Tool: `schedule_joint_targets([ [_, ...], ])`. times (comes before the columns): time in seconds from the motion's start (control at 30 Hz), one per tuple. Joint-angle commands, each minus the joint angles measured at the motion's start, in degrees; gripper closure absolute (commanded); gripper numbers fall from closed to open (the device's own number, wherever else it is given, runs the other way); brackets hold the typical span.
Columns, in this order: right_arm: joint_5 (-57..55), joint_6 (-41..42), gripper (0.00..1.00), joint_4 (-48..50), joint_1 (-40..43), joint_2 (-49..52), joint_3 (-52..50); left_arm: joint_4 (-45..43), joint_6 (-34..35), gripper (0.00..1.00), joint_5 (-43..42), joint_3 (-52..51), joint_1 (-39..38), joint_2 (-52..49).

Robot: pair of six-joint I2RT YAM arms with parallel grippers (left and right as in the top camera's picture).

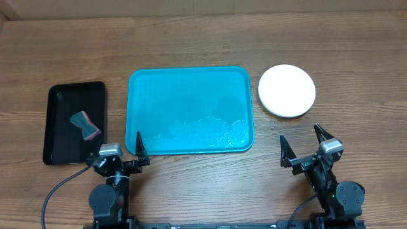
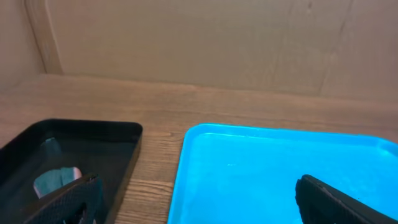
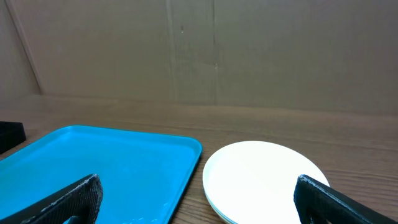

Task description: Clean dirty plates on tray and stack at the side

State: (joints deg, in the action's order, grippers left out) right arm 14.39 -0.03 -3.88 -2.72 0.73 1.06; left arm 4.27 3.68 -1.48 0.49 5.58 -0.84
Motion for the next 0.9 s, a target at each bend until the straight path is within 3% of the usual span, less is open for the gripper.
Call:
schedule_joint_targets([
  [0.0,-0.4,0.0,0.00,0.4,-0.2,-0.6,-0.6,-0.5,-8.0,0.00,-6.6,-0.2,-0.4,0.7],
  [0.67,-0.4,0.0,0.00,0.4,-0.2,-0.6,-0.6,0.2,-6.2,0.00,-0.9,-0.2,-0.4,0.7],
  [0.87,-0.4,0.0,0.00,0.4,-0.2,-0.6,-0.6,0.2,0.2,0.00,1.7,-0.2,-0.4,0.7],
])
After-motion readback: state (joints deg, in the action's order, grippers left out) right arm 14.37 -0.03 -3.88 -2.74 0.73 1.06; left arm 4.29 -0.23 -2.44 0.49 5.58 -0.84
